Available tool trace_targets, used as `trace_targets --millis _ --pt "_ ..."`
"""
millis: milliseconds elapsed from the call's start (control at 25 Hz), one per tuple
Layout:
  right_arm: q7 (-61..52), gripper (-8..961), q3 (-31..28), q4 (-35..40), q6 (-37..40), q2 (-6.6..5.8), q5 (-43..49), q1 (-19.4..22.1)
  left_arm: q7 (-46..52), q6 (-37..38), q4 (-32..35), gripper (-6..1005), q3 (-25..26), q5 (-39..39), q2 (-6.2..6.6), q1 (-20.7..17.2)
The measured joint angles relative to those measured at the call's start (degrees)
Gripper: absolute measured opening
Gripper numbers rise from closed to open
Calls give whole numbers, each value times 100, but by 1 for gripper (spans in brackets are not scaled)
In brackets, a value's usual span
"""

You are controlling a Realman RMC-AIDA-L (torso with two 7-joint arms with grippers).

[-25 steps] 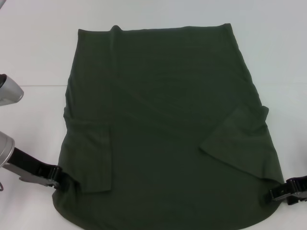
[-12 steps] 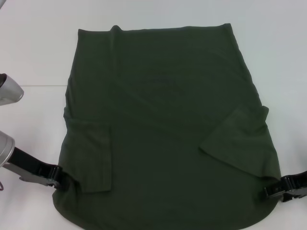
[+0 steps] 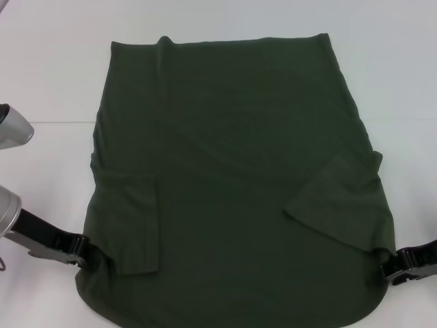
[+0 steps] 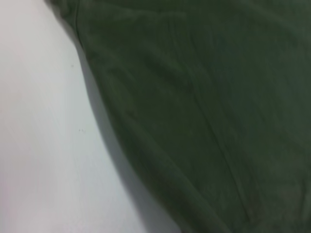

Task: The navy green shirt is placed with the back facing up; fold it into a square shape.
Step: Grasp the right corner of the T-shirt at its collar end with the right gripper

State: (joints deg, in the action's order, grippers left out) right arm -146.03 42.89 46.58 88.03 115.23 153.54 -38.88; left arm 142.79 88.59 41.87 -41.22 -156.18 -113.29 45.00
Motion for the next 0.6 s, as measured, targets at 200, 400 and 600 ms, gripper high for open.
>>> trace_targets --millis 200,400,600 --pt "5 402 7 -51 -53 12 16 -38 -14 0 -6 43 0 0 0 0" --pt "-17 399 9 -54 -92 18 32 -47 -15 0 1 43 0 0 0 0" --pt "15 395 10 -50 -113 17 30 -57 -15 0 4 43 -1 0 0 1"
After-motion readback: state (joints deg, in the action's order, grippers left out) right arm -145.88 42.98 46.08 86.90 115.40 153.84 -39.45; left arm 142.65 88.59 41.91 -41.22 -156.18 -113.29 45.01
